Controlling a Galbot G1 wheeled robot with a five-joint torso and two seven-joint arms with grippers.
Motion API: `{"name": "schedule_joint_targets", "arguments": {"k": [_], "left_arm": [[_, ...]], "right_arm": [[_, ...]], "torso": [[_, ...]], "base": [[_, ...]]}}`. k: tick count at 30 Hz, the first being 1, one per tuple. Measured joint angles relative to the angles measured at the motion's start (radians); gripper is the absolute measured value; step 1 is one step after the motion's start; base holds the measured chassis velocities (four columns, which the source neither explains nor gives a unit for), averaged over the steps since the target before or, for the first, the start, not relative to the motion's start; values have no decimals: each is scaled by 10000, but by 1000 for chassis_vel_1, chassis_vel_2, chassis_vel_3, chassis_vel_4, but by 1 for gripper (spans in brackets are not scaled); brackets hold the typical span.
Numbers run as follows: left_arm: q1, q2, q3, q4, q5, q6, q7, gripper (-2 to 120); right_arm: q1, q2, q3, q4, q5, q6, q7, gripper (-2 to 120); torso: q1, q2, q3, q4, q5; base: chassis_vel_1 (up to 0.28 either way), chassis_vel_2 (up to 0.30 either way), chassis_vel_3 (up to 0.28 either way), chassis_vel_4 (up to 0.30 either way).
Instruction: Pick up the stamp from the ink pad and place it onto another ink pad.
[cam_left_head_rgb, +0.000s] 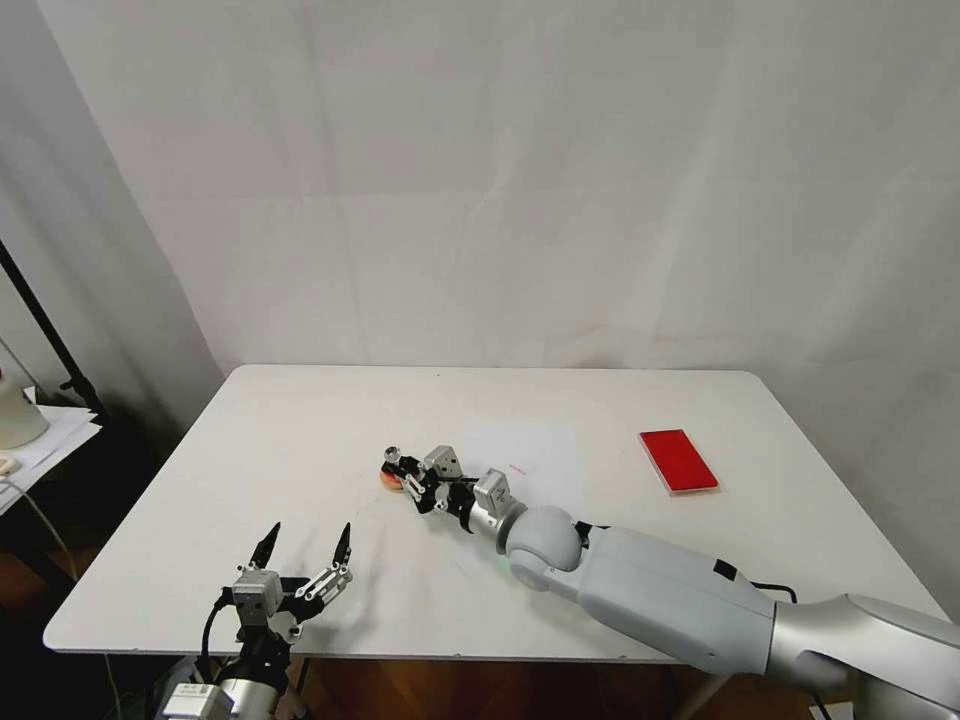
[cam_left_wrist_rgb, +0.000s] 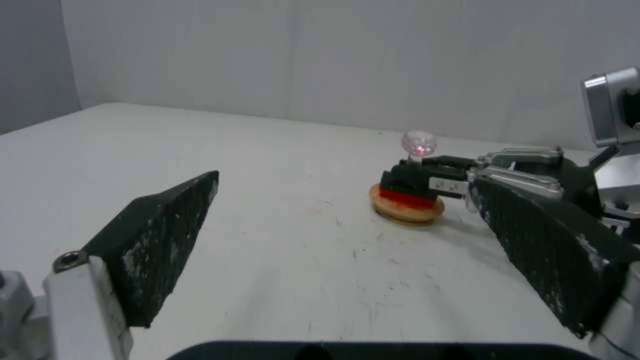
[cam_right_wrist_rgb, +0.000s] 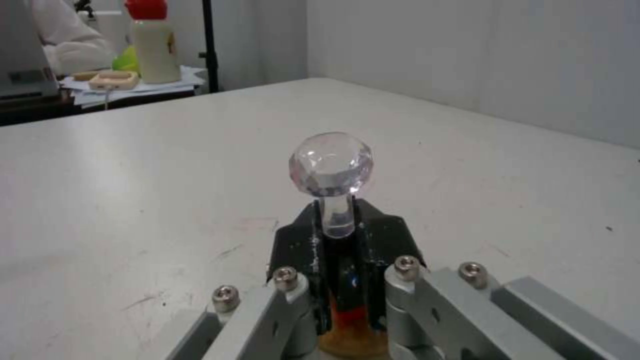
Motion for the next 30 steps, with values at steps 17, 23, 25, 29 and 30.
{"name": "schedule_joint_targets", "arguments": {"k": [17, 23, 25, 29, 30], "left_arm": [[0, 0, 0, 0, 0, 0, 0, 100], [0, 0, 0, 0, 0, 0, 0, 100], [0, -1, 0, 0, 0, 0, 0, 100], [0, 0, 0, 0, 0, 0, 0, 100], [0, 0, 0, 0, 0, 0, 0, 100]], "right_arm": [[4, -44, -26, 185, -4, 11, 2, 68], [8, -23, -26, 327, 20, 8, 24, 85], [12, -7, -37, 371, 27, 5, 34, 92], [38, 22, -88, 392, 34, -2, 47, 104], [42, 39, -94, 392, 35, -6, 54, 107]], "torso": [[0, -1, 1, 0, -1], [0, 0, 0, 0, -1], [0, 0, 0, 1, -1], [0, 0, 1, 0, -1], [0, 0, 1, 0, -1]], "base": [[0, 0, 0, 0], [0, 0, 0, 0], [0, 0, 0, 0], [0, 0, 0, 0], [0, 0, 0, 0]]}}
